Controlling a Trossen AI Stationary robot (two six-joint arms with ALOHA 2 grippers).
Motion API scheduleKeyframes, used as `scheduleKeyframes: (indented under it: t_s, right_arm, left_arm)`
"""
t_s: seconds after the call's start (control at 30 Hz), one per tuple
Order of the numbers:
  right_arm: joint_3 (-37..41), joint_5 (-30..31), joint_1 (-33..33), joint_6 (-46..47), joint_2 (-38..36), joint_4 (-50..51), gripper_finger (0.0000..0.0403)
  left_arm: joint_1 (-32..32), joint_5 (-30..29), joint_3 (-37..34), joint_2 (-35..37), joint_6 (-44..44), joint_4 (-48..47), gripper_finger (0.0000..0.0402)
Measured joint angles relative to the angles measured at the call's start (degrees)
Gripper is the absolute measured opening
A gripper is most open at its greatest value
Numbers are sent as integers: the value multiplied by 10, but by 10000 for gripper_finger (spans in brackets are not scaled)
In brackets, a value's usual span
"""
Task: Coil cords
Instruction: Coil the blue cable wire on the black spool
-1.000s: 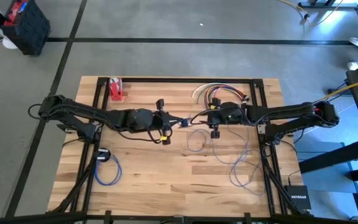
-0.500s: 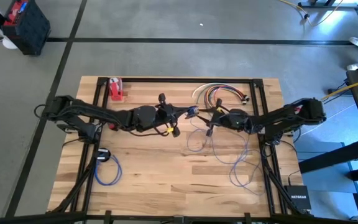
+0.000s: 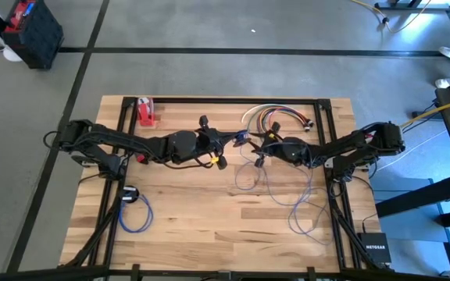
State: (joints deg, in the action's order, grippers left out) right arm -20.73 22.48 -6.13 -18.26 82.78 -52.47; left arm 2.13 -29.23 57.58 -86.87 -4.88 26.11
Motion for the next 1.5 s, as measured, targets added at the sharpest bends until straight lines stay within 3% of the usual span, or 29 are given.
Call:
scheduleKeyframes:
  t_s: [0.27,0.47,0.73,0.97,1.13,1.33,1.5]
  right_arm:
    - [0,-19,-26,3,3,1,120]
    - [-1,-66,-33,4,26,0,71]
    - [-30,-66,-32,0,63,31,7]
    - [-40,-66,-6,-14,63,37,4]
    - [-40,-37,38,-45,52,25,3]
    - [-67,50,75,-109,37,34,2]
    - [-115,60,71,-120,37,105,1]
  left_arm:
    - [0,0,0,0,0,1,1]
    - [-1,0,0,0,-3,4,1]
    - [-1,0,0,0,-15,7,1]
    - [-4,0,0,0,-15,8,1]
    - [-10,-1,0,0,-9,15,1]
    - [-19,-2,0,-3,15,15,1]
    - [-19,-2,0,-8,15,18,1]
